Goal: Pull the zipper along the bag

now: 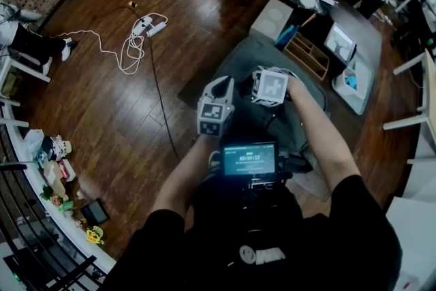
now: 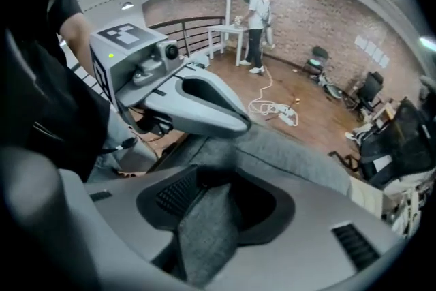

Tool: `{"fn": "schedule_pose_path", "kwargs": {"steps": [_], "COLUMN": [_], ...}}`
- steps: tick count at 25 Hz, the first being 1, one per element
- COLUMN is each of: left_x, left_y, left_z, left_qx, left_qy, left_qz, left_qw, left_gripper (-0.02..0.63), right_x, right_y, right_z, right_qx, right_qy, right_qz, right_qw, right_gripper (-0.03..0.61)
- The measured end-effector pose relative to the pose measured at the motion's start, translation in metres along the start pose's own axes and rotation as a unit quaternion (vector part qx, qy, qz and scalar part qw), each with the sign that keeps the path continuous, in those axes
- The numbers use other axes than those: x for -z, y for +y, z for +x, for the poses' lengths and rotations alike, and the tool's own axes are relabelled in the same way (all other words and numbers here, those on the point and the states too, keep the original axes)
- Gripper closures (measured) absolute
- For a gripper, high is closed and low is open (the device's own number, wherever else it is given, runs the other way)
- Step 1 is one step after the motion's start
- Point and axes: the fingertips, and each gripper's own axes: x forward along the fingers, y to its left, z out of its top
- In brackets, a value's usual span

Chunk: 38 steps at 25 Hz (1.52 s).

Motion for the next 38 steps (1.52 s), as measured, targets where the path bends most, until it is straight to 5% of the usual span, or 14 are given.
{"fn": "schedule_pose_path", "kwargs": {"steps": [9,18,26,31,35,38], "left_x": [-0.002,-0.001,-0.001,0.012,0.034,0.032], "left_y": [0.007,0.008,0.006,-0.021,-0.041,-0.045], "left_z": [0.000,-0.002,-0.008,-0.007,-0.004,-0.002], "left_qx": [0.003,-0.001,0.003,0.043,0.064,0.066], "left_qy": [-0.004,-0.011,-0.006,0.014,0.056,0.070], "left_qz": [-0.002,0.000,0.009,0.098,0.214,0.225], "left_qw": [1.0000,0.9999,0.9999,0.9941,0.9730,0.9696], "left_gripper": [0.615,0.615,0.614,0.614,0.614,0.614], "right_x": [-0.004,-0.003,0.004,-0.003,-0.002,0.006], "right_y": [0.007,0.020,0.037,0.037,0.042,0.047], "right_z": [-0.011,-0.023,-0.030,-0.031,-0.030,-0.023], "right_qx": [-0.146,-0.160,-0.106,-0.090,-0.094,-0.094], "right_qy": [0.007,-0.014,-0.005,-0.064,-0.062,-0.053], "right_qz": [0.062,0.047,0.005,0.028,0.032,0.028], "right_qw": [0.987,0.986,0.994,0.993,0.993,0.994], "right_gripper": [0.374,0.374,0.376,0.376,0.376,0.376]}}
